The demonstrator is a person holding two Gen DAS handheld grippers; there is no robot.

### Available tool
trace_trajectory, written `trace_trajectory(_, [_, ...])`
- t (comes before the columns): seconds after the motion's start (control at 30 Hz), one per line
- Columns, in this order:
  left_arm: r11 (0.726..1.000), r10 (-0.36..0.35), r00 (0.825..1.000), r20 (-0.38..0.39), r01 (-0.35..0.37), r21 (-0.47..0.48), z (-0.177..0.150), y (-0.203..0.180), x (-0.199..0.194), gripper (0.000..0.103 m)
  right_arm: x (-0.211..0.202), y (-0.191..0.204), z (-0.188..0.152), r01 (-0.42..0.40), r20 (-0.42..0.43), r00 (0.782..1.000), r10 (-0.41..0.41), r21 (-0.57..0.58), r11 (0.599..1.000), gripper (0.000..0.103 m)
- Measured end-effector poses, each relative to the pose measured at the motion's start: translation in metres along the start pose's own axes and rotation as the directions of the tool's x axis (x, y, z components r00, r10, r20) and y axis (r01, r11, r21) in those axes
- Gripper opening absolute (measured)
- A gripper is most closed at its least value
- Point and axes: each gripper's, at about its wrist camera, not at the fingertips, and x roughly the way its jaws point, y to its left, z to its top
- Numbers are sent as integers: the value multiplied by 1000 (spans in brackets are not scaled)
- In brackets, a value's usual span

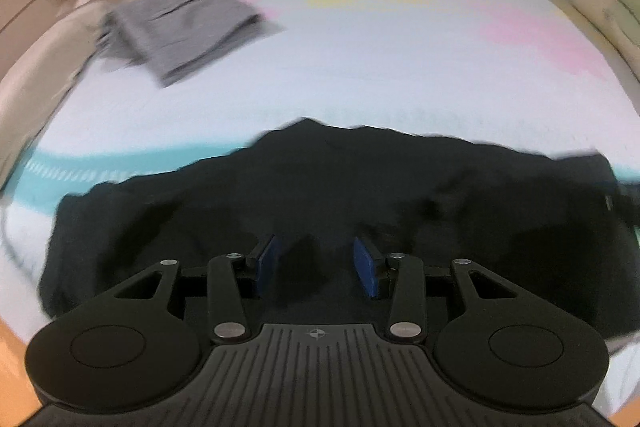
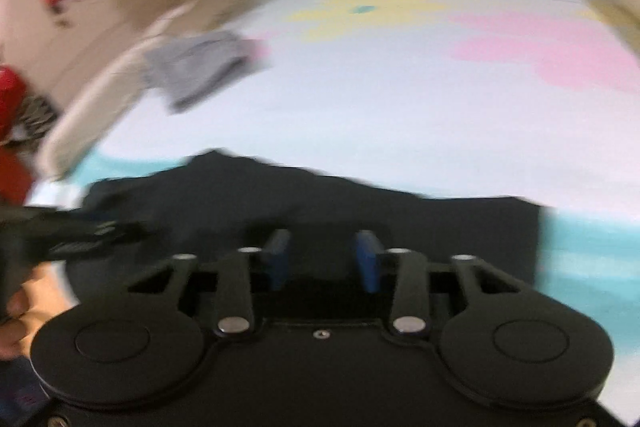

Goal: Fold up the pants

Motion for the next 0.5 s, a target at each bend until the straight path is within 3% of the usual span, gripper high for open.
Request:
trace_trajectory(0.1, [996, -19, 1000, -2, 19, 88, -9, -26, 4, 41, 2, -32, -3, 58, -14, 998, -57, 86, 995, 38])
trace_trajectory(0.23, [983, -37, 998, -56, 46, 178, -23, -51, 17, 41, 17, -51, -7, 122, -41, 992, -118, 110, 986, 38])
trace_trajectory(0.33, [977, -36, 993, -109, 58, 206, -35, -58, 29, 41, 30, -58, -6, 149, -63, 988, -142, 126, 981, 38])
trace_trajectory(0.5, [969, -30, 995, -91, 52, 243, -45, -58, 23, 41, 35, -67, -2, 185, -56, 982, -179, 150, 971, 32])
